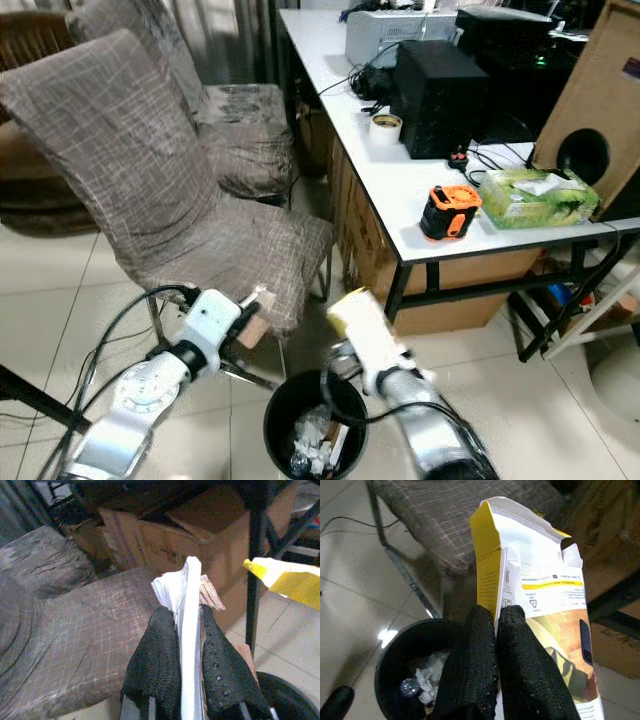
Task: Picking trash to rubbish bin
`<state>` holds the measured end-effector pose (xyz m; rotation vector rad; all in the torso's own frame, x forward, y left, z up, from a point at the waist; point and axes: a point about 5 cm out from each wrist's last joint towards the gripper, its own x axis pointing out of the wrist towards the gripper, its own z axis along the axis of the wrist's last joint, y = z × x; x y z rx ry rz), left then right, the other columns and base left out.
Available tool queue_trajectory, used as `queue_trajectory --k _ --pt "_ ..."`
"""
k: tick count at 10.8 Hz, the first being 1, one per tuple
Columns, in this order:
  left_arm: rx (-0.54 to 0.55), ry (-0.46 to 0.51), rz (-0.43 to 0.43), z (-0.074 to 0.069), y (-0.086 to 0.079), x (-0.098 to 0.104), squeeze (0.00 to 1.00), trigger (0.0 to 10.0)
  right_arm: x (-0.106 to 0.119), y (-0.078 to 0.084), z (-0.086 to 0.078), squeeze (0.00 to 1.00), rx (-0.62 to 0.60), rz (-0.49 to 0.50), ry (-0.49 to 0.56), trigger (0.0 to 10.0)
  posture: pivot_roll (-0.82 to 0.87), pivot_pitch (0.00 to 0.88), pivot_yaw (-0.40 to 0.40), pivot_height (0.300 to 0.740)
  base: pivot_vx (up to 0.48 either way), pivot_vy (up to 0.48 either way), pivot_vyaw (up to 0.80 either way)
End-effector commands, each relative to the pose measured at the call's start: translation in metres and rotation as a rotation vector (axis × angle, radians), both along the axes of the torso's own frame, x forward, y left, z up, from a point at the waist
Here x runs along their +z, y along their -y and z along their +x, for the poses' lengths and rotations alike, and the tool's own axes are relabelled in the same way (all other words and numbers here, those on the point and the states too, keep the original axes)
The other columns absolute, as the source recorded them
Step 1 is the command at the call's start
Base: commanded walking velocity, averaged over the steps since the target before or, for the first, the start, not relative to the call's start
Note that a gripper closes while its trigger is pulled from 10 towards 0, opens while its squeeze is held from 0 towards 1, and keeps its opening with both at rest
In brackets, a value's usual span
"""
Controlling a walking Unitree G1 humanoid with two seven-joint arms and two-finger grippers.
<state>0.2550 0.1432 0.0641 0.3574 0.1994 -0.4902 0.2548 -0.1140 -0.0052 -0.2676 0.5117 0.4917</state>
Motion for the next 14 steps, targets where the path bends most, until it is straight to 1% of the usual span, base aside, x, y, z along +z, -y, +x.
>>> queue_trajectory --k 1,2,3,4,5,6,8,9,10,14 --pt "0.029 -0.005 -0.005 -0.001 -0.008 0.003 0.00 10.0 0.000 -0.008 0.005 0.00 0.056 0.031 -0.011 10.0 -0.10 0.028 -0.050 0.740 0.000 0.000 0.00" --pt "0.048 -0.014 0.015 -0.011 -0.022 0.006 0.00 10.0 0.000 -0.030 0.006 0.00 0.189 0.096 -0.052 10.0 -0.07 0.046 -0.048 0.740 0.000 0.000 0.00" --pt "0.058 -0.016 0.028 -0.019 -0.031 0.010 0.00 10.0 0.006 -0.047 0.007 0.00 0.286 0.177 -0.057 10.0 -0.07 0.052 -0.047 0.740 0.000 0.000 0.00" --pt "0.063 -0.016 0.033 -0.023 -0.035 0.013 0.00 10.0 0.013 -0.057 0.008 0.00 0.338 0.245 -0.045 10.0 -0.06 0.059 -0.045 0.740 0.000 0.000 0.00" --pt "0.067 -0.015 0.038 -0.025 -0.039 0.016 0.00 10.0 0.018 -0.064 0.010 0.00 0.406 0.266 -0.019 10.0 -0.05 0.064 -0.043 0.740 0.000 0.000 0.00" --pt "0.067 -0.014 0.040 -0.026 -0.039 0.016 0.00 10.0 0.018 -0.064 0.011 0.00 0.419 0.261 -0.012 10.0 -0.05 0.065 -0.043 0.740 0.000 0.000 0.00" --pt "0.070 -0.022 0.037 -0.026 -0.038 0.021 0.00 10.0 0.019 -0.056 0.018 0.00 0.447 0.230 0.014 10.0 -0.05 0.064 -0.042 0.740 0.000 0.000 0.00" --pt "0.072 -0.023 0.035 -0.027 -0.038 0.021 0.00 10.0 0.019 -0.055 0.019 0.00 0.451 0.236 0.013 10.0 -0.05 0.061 -0.044 0.740 0.000 0.000 0.00" --pt "0.072 -0.025 0.036 -0.027 -0.038 0.021 0.00 10.0 0.019 -0.055 0.019 1.00 0.458 0.244 0.007 10.0 -0.05 0.059 -0.045 0.740 0.000 0.000 0.00" --pt "0.068 -0.026 0.034 -0.026 -0.035 0.022 0.00 10.0 0.018 -0.050 0.021 1.00 0.460 0.217 0.021 10.0 -0.05 0.046 -0.046 0.740 0.000 0.000 0.00"
